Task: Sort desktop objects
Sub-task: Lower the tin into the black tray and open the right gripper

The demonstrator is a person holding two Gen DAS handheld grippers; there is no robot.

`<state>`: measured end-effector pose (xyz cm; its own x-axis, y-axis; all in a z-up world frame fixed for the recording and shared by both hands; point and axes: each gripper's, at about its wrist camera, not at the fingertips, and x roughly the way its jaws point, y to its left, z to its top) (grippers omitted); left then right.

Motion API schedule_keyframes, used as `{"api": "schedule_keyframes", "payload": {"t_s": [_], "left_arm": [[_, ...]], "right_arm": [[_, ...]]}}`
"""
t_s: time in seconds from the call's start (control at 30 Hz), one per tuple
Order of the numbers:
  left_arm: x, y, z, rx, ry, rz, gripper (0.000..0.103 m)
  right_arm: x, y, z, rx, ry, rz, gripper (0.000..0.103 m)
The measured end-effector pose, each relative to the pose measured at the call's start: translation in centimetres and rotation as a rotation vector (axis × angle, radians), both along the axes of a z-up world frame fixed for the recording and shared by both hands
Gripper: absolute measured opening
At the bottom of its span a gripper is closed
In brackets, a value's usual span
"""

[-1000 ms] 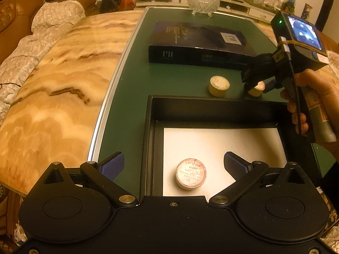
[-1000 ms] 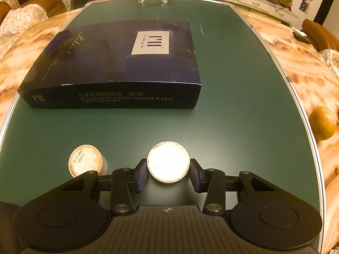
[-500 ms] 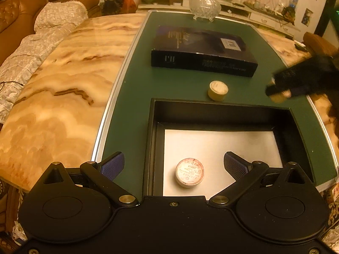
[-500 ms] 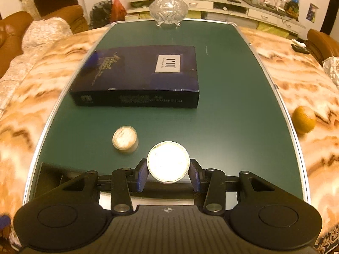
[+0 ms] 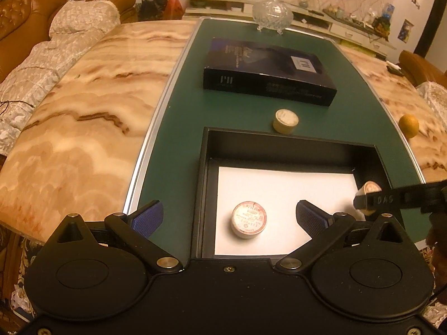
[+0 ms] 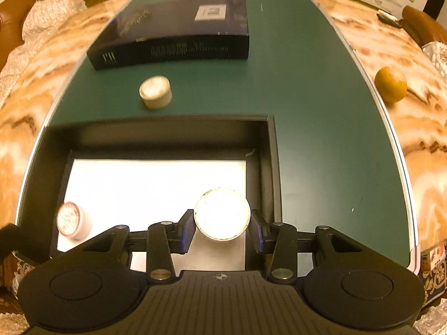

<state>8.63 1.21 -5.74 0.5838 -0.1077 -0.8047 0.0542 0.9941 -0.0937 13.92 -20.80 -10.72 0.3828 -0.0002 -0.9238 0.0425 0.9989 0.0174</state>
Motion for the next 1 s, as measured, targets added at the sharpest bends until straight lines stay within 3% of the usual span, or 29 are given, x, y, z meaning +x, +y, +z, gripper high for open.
{"api": "schedule_keyframes", "payload": {"t_s": [0.73,0.87,1.0], "left_arm": [[0.6,0.7,-0.6,0.005,0.017,0.016,0.103],[0.7,0.7,-0.5,0.01,0.015,0.02,0.103],[0.9,0.6,-0.3,0.02,0.01,0.018,0.103]], "right_arm": [[-0.6,1.9,-2.3,-0.053,0.058,0.017,0.044],[-0.7,1.8,-2.1,-0.047,0.053,0.008,0.052],[-0.9,1.5,-1.9,-0.03,0.044,-0.002,0.053]]}}
